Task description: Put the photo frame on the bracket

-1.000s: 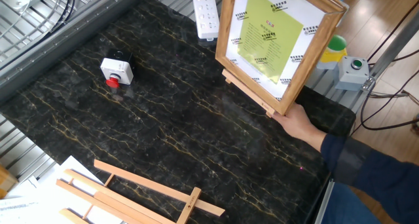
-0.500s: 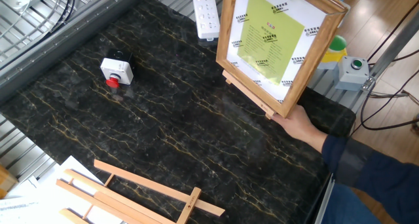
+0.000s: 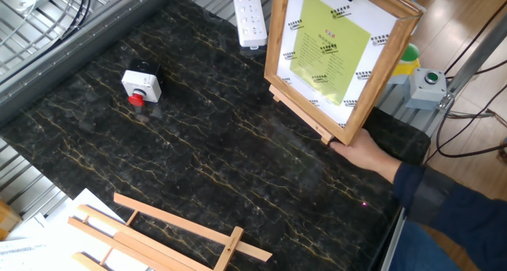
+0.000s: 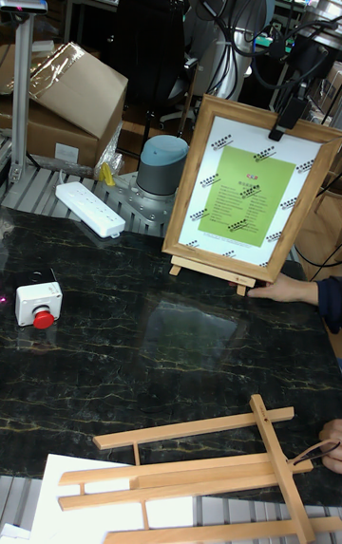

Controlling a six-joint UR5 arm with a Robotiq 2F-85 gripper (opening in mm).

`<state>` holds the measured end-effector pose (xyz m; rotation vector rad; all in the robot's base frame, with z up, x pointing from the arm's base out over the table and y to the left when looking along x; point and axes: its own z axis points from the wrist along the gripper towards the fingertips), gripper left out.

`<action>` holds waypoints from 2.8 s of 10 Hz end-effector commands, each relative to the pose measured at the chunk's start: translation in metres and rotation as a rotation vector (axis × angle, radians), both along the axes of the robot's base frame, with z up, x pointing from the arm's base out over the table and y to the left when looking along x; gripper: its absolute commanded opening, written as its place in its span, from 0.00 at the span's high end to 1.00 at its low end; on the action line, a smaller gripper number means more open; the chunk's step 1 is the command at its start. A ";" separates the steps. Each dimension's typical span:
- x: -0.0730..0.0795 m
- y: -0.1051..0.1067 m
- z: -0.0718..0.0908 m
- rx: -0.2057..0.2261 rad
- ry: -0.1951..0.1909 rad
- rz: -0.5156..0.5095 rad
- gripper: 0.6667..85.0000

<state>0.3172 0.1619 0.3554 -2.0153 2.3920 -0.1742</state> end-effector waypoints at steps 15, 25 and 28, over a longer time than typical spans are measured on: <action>-0.008 0.004 -0.002 0.029 0.025 -0.034 0.88; -0.012 0.005 -0.003 0.034 0.038 -0.023 0.71; -0.015 0.006 -0.003 0.036 0.050 -0.022 0.64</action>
